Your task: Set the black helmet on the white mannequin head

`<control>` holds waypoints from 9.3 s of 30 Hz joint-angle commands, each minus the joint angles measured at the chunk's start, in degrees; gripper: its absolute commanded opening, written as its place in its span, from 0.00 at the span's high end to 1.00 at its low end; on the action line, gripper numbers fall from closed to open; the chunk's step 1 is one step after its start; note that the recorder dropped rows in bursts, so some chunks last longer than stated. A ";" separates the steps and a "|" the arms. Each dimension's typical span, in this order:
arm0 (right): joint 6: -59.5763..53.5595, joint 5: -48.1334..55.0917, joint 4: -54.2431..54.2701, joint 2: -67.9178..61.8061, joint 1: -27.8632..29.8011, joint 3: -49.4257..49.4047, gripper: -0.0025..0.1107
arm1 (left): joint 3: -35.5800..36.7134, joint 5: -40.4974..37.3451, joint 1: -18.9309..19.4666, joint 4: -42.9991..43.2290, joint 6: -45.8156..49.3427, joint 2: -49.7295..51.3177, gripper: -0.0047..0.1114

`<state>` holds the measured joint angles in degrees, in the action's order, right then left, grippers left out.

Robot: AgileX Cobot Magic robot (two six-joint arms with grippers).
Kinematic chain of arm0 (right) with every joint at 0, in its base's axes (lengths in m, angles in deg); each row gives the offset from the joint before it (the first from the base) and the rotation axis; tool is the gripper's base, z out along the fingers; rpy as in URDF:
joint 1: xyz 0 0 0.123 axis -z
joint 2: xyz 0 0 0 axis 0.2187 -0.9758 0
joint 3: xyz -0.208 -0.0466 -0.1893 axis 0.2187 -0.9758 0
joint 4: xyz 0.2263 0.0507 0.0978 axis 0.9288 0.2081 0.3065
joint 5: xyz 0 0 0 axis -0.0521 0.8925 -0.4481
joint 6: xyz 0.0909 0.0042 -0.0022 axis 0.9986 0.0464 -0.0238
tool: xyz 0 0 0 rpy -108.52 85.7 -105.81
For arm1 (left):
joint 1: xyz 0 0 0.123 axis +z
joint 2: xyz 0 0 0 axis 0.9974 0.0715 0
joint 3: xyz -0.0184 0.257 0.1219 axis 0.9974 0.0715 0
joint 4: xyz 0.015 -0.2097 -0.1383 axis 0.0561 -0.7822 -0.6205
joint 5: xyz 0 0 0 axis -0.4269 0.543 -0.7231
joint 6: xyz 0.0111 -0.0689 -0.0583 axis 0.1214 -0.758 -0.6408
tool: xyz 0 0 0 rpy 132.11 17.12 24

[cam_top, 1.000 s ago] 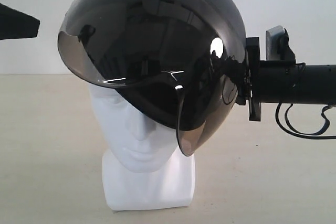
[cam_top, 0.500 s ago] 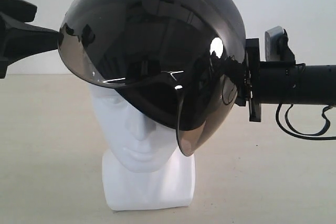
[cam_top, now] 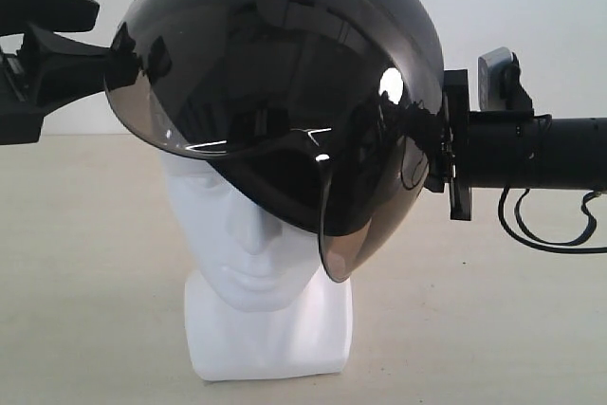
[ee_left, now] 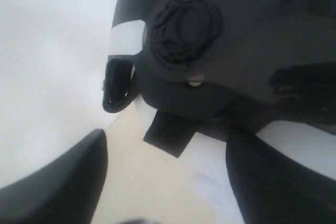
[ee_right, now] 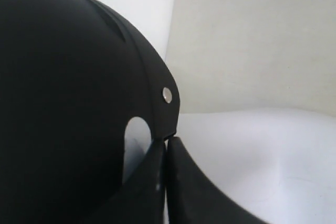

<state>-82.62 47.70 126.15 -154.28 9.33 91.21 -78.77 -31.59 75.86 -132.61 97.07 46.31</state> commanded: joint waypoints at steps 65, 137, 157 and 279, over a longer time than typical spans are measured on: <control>3.24 0.69 1.88 12.46 -0.64 2.14 0.98 | 3.49 -4.56 0.18 14.20 -9.79 2.25 0.92; 17.74 -14.11 -30.86 14.40 3.76 1.24 0.98 | 7.64 3.25 4.57 48.34 -61.95 -7.72 0.92; 1.72 -3.54 1.88 24.27 8.22 -6.07 0.98 | -5.24 5.04 8.84 -1.48 -40.02 -6.39 0.92; 20.08 -30.78 -32.79 53.52 -18.49 -1.99 0.98 | -0.32 -20.49 8.84 0.11 -38.83 -12.00 0.92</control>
<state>-61.64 23.01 93.59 -100.48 -5.40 89.35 -79.34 -52.65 85.21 -132.49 58.08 34.10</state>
